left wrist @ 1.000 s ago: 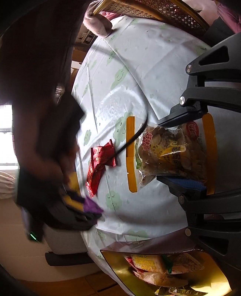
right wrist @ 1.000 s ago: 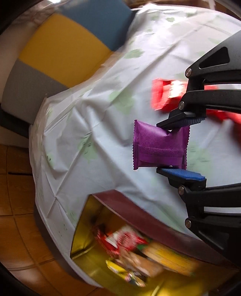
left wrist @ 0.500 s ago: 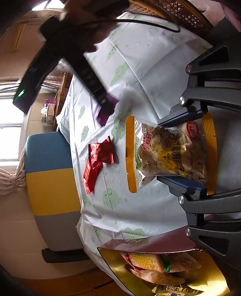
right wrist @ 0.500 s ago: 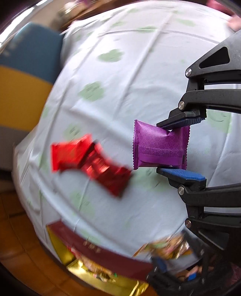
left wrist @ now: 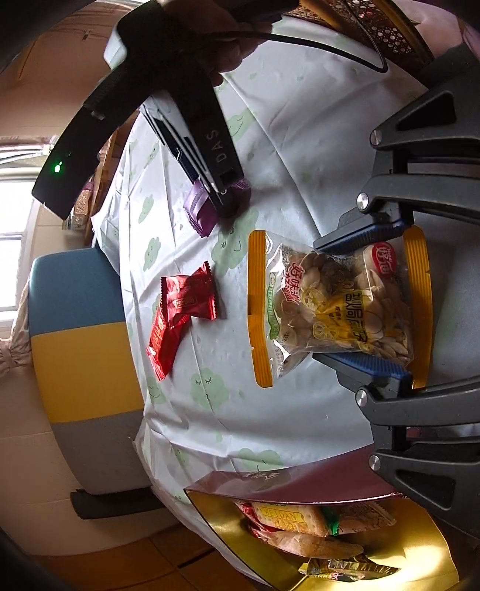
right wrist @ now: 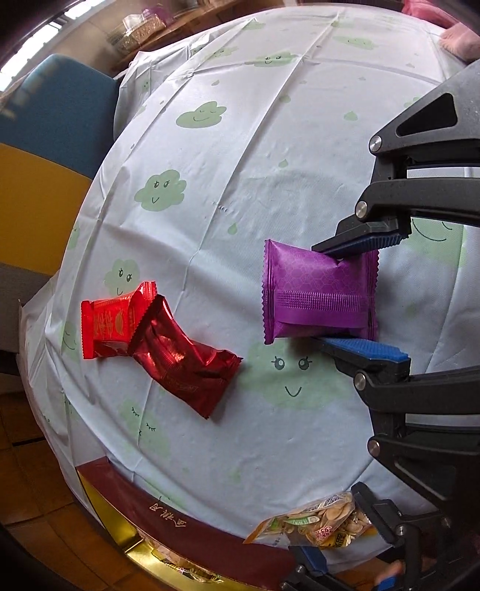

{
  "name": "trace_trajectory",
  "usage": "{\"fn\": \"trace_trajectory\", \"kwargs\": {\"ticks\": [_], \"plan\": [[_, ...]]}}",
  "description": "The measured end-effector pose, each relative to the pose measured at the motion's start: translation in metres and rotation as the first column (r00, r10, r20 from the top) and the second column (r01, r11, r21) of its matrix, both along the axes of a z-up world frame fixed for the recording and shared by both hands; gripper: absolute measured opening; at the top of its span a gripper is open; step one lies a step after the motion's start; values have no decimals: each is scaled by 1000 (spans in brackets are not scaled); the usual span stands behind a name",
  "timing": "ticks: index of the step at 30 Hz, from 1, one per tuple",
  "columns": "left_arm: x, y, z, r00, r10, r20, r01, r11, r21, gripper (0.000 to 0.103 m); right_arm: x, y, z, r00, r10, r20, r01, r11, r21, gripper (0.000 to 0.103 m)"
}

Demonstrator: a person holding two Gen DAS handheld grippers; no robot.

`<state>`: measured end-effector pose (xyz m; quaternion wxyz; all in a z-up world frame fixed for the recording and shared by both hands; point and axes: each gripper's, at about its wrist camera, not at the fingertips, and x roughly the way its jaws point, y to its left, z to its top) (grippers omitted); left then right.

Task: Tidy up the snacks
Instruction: 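Carry the clear bag over the tin with left tool while right holds purple pack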

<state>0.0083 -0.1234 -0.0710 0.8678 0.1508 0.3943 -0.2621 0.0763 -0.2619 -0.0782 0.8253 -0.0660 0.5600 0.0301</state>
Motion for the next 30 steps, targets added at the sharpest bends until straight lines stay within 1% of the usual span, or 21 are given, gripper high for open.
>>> {"fn": "trace_trajectory", "kwargs": {"ticks": [2, 5, 9, 14, 18, 22, 25, 27, 29, 30], "plan": [[1, 0, 2, 1000, 9, -12, -9, 1000, 0, 50, -2, 0, 1, 1000, 1, 1, -1, 1000, -2, 41], [-1, -1, 4, 1000, 13, -10, -13, 1000, 15, 50, -3, -1, -2, 1000, 10, 4, -10, 1000, -12, 41], [-3, 0, 12, 1000, 16, -13, -16, 1000, -1, 49, -4, 1, -1, 1000, 17, 8, -17, 1000, -19, 41], [-8, 5, 33, 1000, 14, 10, -13, 999, -46, 49, -6, 2, 0, 1000, 24, 15, -23, 999, -29, 41], [-8, 15, 50, 999, 33, 18, -31, 996, -80, 49, -9, 3, 2, 999, 27, 18, -26, 999, -31, 41], [-2, 44, 69, 996, 89, 13, -87, 988, -129, 49, -10, 2, 3, 999, 30, 21, -29, 999, -34, 41], [8, 81, 82, 985, 174, -1, -172, 969, -175, 49, -10, 2, 3, 999, 31, 22, -30, 999, -35, 41], [18, 113, 89, 967, 255, -17, -253, 944, -210, 49, -11, 3, 3, 999, 33, 22, -32, 999, -39, 41], [26, 143, 91, 944, 328, -40, -329, 916, -232, 49, -11, 3, 4, 999, 34, 23, -33, 999, -41, 41], [31, 163, 90, 924, 377, -61, -380, 892, -246, 49, -11, 3, 4, 999, 35, 23, -34, 999, -42, 41]]}}
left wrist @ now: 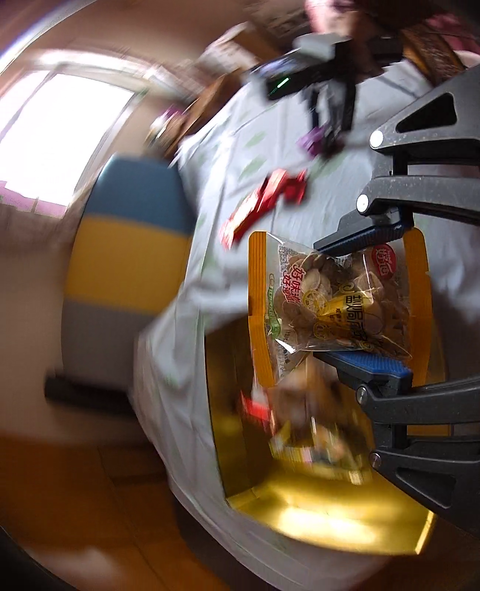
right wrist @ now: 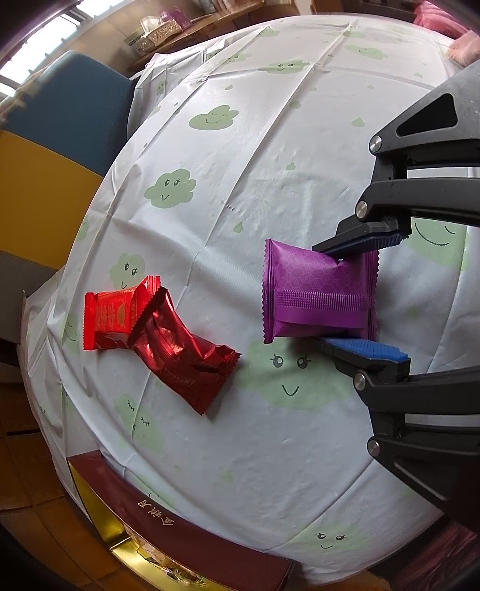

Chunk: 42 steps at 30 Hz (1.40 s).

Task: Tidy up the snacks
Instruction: 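Carry the clear bag over the tin with left tool while right holds purple pack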

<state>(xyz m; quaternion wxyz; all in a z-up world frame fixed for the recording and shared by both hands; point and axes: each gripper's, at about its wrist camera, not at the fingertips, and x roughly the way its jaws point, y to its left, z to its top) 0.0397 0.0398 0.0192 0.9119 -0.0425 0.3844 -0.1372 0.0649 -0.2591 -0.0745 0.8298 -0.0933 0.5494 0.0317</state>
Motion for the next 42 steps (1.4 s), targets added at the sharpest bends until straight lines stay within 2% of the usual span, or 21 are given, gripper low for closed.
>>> {"fn": "trace_trajectory", "kwargs": {"ticks": [4, 7, 10, 15, 20, 25, 33, 42], "plan": [[14, 56, -14, 987, 139, -78, -144, 988, -59, 49, 0, 0, 0, 1000, 2, 0, -2, 1000, -2, 41], [20, 82, -30, 970, 196, -147, -212, 971, -107, 49, 0, 0, 1, 1000, 1, 1, -1, 1000, -3, 41], [26, 88, -41, 963, 196, -184, -221, 967, -127, 49, -1, -1, 1, 1000, -3, 1, 3, 1000, 2, 41], [35, 73, -55, 962, 168, -215, -194, 975, -107, 53, -1, -1, 0, 1000, -3, 2, 3, 1000, 0, 41], [40, 62, -69, 959, 166, -231, -184, 981, -62, 54, 0, -1, 0, 1000, -3, 3, 3, 1000, -2, 41], [37, 60, -70, 961, 171, -216, -182, 983, -33, 54, -1, -2, 1, 1000, 0, 4, 0, 1000, -5, 41], [29, 51, -72, 961, 219, -170, -196, 970, 141, 54, -2, 0, 1, 1000, 10, 12, -9, 1000, -27, 41], [26, 49, -69, 964, 235, -127, -207, 958, 198, 54, -2, -1, 1, 1000, 12, 16, -12, 999, -34, 41]]}}
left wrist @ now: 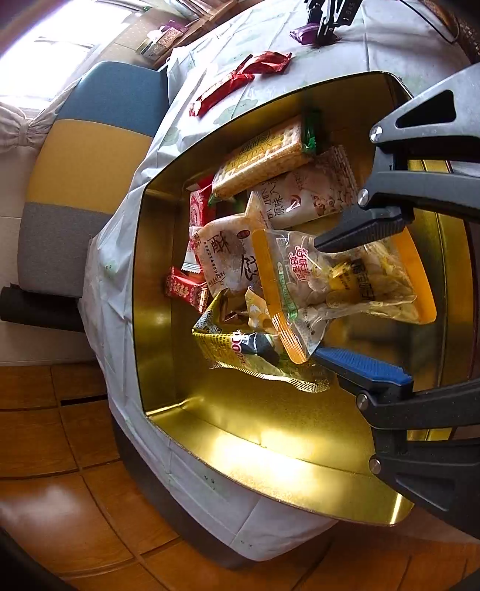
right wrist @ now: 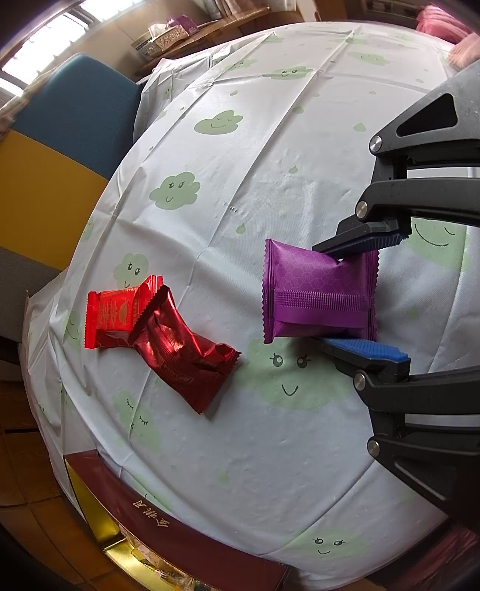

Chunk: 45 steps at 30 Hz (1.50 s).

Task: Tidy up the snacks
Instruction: 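Lower the clear orange-strip bag into the tin and open the left tool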

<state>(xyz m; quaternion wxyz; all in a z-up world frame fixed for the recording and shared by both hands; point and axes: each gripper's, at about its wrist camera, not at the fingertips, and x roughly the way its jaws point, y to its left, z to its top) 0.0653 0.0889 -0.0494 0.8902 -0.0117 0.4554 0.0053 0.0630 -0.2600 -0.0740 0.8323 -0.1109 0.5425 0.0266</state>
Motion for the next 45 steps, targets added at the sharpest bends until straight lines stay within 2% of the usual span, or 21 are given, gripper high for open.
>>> {"fn": "trace_trajectory", "kwargs": {"ticks": [25, 45], "plan": [[-16, 1, 20, 999, 9, 51, -9, 1000, -9, 54, -4, 2, 2, 1000, 10, 8, -10, 1000, -19, 41], [-20, 16, 19, 997, 48, 58, -47, 999, -26, 54, -4, 2, 2, 1000, -1, 5, 1, 1000, -18, 41]]}}
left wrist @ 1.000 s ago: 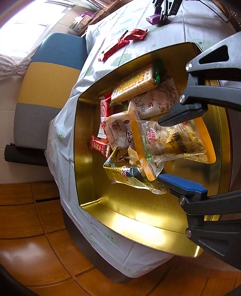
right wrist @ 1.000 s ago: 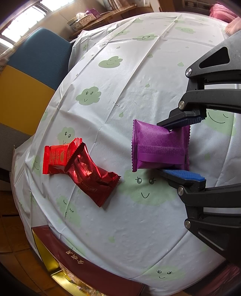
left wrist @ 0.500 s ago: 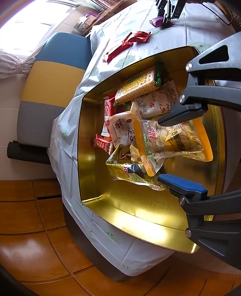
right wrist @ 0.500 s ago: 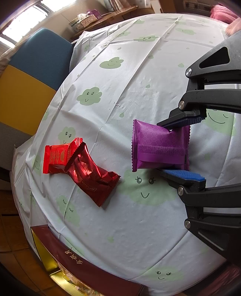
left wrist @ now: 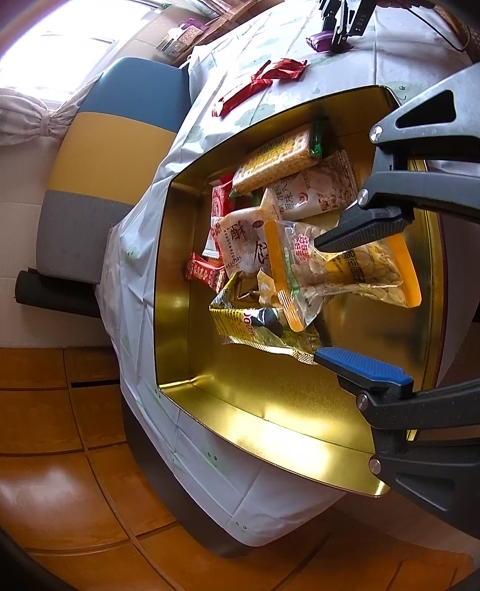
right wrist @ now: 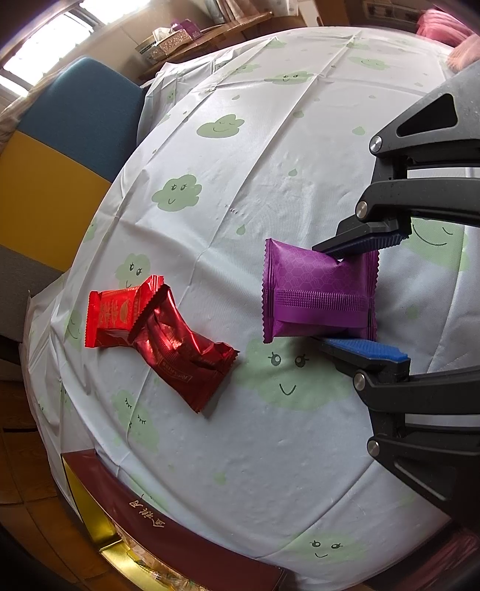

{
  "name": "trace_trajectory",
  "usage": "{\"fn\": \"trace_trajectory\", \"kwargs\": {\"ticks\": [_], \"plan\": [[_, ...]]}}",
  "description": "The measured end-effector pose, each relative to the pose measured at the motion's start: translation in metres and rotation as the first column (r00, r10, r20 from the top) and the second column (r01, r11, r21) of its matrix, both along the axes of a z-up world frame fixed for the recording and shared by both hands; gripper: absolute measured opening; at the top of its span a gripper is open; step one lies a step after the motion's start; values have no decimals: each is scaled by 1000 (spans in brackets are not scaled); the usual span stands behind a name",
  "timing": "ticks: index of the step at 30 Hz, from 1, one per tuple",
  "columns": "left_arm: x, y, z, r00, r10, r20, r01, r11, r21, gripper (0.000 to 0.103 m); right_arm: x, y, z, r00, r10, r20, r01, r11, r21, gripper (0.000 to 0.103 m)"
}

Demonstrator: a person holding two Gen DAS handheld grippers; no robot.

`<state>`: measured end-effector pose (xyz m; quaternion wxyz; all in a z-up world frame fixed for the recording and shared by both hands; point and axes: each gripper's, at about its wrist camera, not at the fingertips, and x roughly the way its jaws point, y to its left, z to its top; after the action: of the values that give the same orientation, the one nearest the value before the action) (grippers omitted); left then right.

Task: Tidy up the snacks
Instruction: 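Lower the clear orange-strip bag into the tin and open the left tool, then carry the purple pack into the tin and open the right tool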

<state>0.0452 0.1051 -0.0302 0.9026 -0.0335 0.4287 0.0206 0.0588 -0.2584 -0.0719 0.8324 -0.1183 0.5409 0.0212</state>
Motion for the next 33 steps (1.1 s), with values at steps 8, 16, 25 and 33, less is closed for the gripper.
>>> {"fn": "trace_trajectory", "kwargs": {"ticks": [8, 16, 25, 33], "plan": [[-2, 3, -1, 1000, -2, 4, 2, 1000, -2, 54, 5, -8, -3, 999, -37, -18, 38, 998, 48, 41], [-5, 6, -2, 1000, -2, 13, 1, 1000, 6, 54, 5, -7, 0, 998, -47, -43, 51, 995, 84, 40], [-4, 8, -4, 1000, -4, 15, 4, 1000, 8, 54, -7, 48, 25, 997, 63, 38, -70, 976, 206, 40], [-5, 10, -4, 1000, -2, 20, 2, 1000, 4, 54, -11, 113, 49, 975, 187, 124, -215, 936, 279, 40]]}}
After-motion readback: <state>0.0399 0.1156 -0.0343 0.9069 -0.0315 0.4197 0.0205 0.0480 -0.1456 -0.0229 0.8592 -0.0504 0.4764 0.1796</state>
